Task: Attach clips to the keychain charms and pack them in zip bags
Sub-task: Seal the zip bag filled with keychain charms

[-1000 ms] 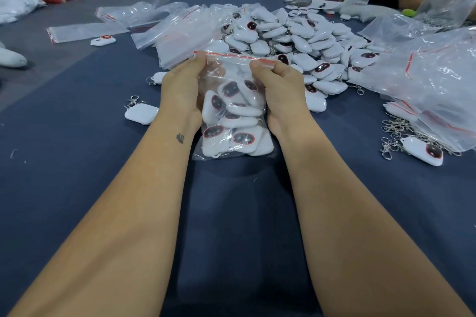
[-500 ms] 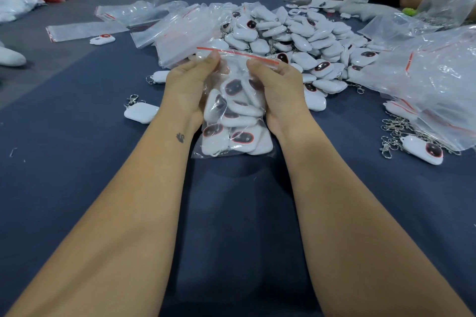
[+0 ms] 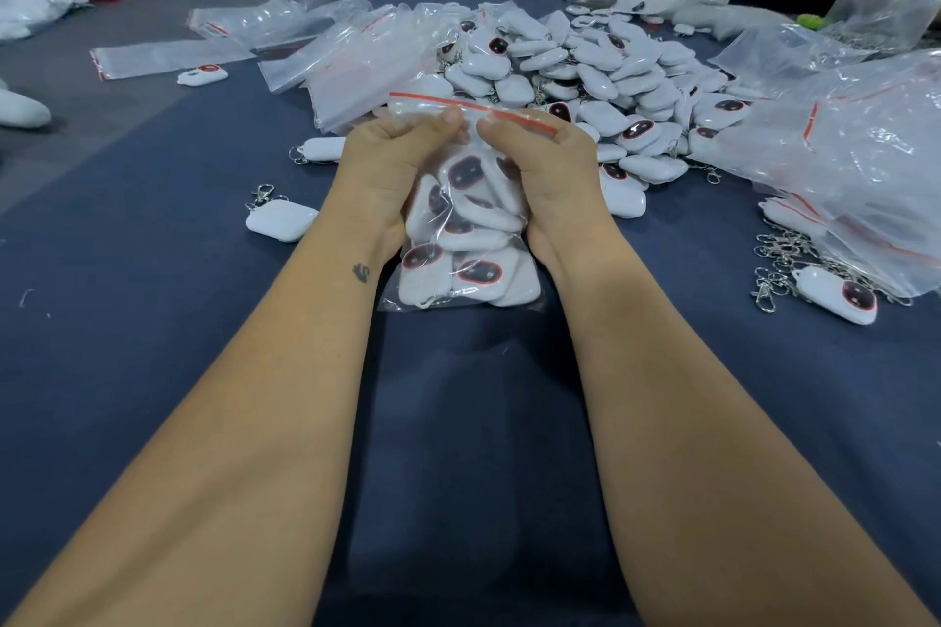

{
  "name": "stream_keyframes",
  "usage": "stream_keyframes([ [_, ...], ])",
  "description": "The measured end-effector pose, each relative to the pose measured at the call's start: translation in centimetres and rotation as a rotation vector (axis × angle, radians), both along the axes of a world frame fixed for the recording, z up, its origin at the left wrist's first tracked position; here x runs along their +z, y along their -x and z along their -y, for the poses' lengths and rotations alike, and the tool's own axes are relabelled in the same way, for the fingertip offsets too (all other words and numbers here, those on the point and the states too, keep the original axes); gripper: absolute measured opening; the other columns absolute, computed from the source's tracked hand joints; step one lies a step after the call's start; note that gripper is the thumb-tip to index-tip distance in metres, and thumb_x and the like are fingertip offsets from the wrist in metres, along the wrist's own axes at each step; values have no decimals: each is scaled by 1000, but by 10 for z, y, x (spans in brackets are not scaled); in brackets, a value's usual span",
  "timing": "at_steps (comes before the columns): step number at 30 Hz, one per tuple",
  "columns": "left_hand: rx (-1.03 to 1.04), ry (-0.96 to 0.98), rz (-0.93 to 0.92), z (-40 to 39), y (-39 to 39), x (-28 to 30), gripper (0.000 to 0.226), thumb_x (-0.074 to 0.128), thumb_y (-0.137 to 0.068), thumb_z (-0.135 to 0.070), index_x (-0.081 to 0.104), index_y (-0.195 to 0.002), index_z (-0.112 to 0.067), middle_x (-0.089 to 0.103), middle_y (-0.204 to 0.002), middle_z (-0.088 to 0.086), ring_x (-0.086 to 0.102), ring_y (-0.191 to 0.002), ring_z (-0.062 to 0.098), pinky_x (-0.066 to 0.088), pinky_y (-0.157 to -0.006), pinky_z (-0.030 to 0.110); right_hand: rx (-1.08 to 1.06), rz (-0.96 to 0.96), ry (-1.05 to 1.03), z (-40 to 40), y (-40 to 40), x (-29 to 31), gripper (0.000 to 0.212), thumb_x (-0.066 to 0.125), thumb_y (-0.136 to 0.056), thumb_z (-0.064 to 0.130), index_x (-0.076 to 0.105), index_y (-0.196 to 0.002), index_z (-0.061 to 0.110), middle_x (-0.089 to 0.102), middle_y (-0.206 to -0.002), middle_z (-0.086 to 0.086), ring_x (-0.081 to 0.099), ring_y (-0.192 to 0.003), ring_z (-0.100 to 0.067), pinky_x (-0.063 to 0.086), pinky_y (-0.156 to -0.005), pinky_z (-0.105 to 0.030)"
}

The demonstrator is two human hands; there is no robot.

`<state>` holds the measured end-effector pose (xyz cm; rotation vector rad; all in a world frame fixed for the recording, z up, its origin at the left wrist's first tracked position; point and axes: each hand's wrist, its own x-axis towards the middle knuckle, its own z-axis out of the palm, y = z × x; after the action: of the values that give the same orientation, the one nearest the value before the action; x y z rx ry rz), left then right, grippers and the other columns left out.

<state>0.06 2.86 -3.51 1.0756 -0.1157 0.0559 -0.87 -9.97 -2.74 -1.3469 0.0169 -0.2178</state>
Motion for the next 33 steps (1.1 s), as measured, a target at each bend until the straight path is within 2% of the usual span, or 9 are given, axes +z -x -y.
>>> stream_keyframes([
  [2, -14, -17, 8, -1, 0, -1, 7, 67, -86, -3, 67, -83, 3, 71, -73, 14, 66, -70, 27, 57, -70, 36, 23, 1, 10, -1, 2, 1, 4, 70, -81, 5, 71, -85, 6, 65, -86, -18, 60, -83, -28, 50, -94, -56],
  [5, 1, -22, 13, 0, -2, -4, 8, 68, -86, -5, 68, -84, 3, 71, -78, 17, 67, -76, 30, 57, -78, 43, 13, -20, 14, -3, 2, 1, 14, 72, -81, 7, 71, -92, 0, 67, -91, -24, 62, -85, -31, 49, -95, -58],
  [7, 7, -27, 18, 1, -1, -4, 7, 67, -87, -4, 69, -83, 2, 72, -78, 16, 67, -74, 29, 58, -76, 41, 13, -21, 10, -4, 2, 2, 14, 73, -81, 6, 72, -93, -1, 69, -97, -30, 64, -87, -33, 50, -96, -58],
  [11, 15, -41, 26, 2, -1, -4, 7, 67, -88, -4, 68, -86, 4, 70, -83, 20, 67, -80, 31, 57, -80, 44, 4, 0, 24, -4, 3, 1, 4, 73, -81, 6, 72, -80, 9, 69, -85, -19, 64, -81, -28, 55, -88, -49],
  [20, 0, -78, 50, 4, 0, -5, 6, 66, -88, 1, 69, -89, 6, 72, -85, 19, 67, -87, 35, 55, -90, 51, 7, 30, 54, -2, 2, 1, 17, 72, -80, 3, 70, -68, 16, 67, -75, -9, 63, -76, -23, 55, -82, -41],
  [23, 15, -80, 46, 4, -1, -5, 7, 64, -89, 1, 68, -91, 6, 72, -87, 19, 67, -89, 35, 55, -90, 51, 25, 45, 48, -2, 1, 0, 21, 70, -82, 1, 71, -68, 17, 68, -75, -9, 63, -78, -24, 55, -85, -44],
  [28, 1, -54, 47, 3, -1, -4, 6, 63, -90, 1, 68, -91, 5, 72, -85, 18, 69, -85, 33, 58, -83, 43, 31, 17, 33, -5, 0, -1, 9, 73, -84, 5, 71, -78, 13, 71, -86, -15, 68, -87, -30, 54, -93, -53],
  [30, 32, -86, 29, 3, 0, -3, 8, 65, -90, -3, 69, -86, 2, 72, -80, 17, 69, -78, 30, 58, -78, 41, 12, -9, 34, -3, -2, -2, 8, 73, -84, 9, 72, -78, 15, 72, -87, -15, 70, -91, -34, 56, -92, -49],
  [33, 132, -101, -79, 2, -4, -1, 22, 63, -95, -19, 70, -79, -6, 72, -81, 14, 68, -75, 27, 57, -79, 43, -19, -7, 37, 1, -4, -3, 10, 72, -84, 9, 70, -77, 15, 68, -72, 0, 65, -74, -21, 54, -78, -34],
])
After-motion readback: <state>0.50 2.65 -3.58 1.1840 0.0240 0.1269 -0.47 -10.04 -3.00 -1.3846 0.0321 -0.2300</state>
